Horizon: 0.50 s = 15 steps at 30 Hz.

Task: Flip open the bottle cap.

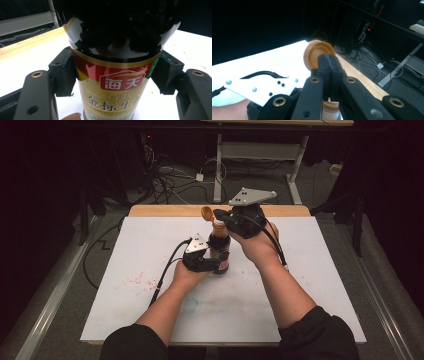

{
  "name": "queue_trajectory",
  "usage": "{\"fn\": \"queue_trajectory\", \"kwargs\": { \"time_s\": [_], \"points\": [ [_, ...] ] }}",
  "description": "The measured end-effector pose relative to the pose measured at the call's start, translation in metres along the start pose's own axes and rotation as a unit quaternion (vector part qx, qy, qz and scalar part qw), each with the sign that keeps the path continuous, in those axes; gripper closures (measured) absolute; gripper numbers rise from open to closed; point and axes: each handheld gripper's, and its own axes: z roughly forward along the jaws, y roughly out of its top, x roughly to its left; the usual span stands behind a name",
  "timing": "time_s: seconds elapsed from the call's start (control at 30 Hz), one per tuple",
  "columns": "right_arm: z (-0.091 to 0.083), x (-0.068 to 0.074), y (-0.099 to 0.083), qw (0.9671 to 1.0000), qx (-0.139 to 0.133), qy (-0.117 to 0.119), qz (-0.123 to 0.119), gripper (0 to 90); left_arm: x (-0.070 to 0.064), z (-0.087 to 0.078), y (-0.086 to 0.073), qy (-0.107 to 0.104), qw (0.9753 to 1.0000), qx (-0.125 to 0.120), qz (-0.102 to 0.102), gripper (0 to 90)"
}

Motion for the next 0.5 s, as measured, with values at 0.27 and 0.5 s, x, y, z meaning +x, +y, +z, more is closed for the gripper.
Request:
{"fn": "queue_trajectory", "kwargs": {
  "time_s": [0.27,0.5],
  "points": [
    [0.001,0.002,-0.002,1.0000,-0.004,0.005,-0.001,90.0,0.000,0.000,-0.001,-0.001,1.0000,-0.003,-0.001,28.7],
    [-0.023,-0.007,-0.025,0.9997,-0.013,-0.007,0.020,90.0,0.001,0.000,-0.001,-0.002,1.0000,-0.003,-0.001,28.5]
  ]
}}
